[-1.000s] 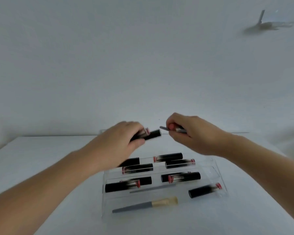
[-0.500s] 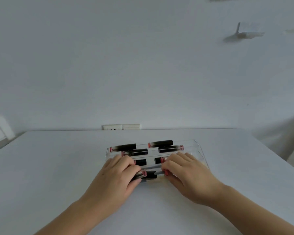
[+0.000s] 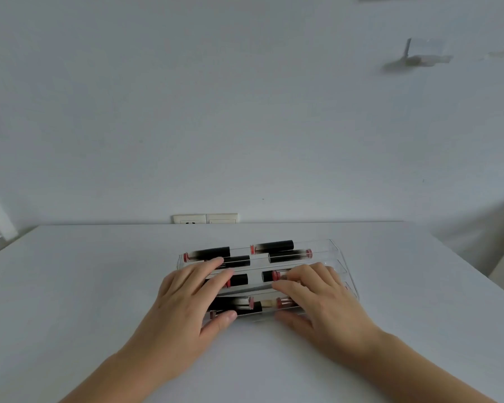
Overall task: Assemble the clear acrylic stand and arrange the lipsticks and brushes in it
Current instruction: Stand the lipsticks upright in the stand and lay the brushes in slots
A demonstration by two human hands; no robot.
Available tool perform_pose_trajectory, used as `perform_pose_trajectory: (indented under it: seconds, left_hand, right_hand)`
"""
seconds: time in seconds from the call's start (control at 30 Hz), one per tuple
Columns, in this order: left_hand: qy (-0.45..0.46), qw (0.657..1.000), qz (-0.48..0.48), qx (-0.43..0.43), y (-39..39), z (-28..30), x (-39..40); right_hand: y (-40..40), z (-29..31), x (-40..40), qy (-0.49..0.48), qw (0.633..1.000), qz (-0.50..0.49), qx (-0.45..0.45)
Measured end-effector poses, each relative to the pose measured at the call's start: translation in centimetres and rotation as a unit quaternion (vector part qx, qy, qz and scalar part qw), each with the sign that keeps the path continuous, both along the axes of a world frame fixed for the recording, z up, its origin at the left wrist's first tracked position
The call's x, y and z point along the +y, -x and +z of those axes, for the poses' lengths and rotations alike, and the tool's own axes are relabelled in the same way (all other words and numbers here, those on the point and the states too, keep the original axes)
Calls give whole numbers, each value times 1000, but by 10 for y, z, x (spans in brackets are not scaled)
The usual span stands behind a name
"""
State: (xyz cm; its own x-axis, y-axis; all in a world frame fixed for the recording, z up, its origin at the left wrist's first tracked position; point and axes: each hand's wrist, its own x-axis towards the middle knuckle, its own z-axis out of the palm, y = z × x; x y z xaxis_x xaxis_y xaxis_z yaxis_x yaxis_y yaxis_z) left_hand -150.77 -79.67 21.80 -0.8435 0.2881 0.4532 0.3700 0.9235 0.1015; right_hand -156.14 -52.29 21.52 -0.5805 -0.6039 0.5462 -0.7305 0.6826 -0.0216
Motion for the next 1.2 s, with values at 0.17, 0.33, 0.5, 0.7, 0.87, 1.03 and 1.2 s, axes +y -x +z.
perform_pose_trajectory:
  seconds: [0.17, 0.33, 0.5, 0.7, 0.87, 1.03, 1.2]
  left_hand:
    - [-33, 999, 1, -3, 2, 2, -6]
    - [-110, 993, 29, 16, 24, 27, -18]
    - [-181, 978, 29, -101, 62, 47, -28]
    - [-181, 960, 5, -216, 86, 55, -37]
    - [-235, 947, -24, -219, 89, 48, -38]
    - [-286, 936, -35, -202, 87, 36, -40]
    - [-315, 933, -48, -168, 84, 34, -38]
  right_hand:
    - [5, 5, 4, 62, 998, 7, -26]
    - [29, 30, 1, 117, 993, -15, -26]
    - [62, 54, -12, 126, 983, -31, -129]
    - [84, 67, -43, 34, 972, 7, -234]
    - [80, 66, -75, 21, 972, 59, -225]
    - [79, 57, -77, -44, 979, 41, -193]
    - [76, 54, -75, -49, 975, 41, -213]
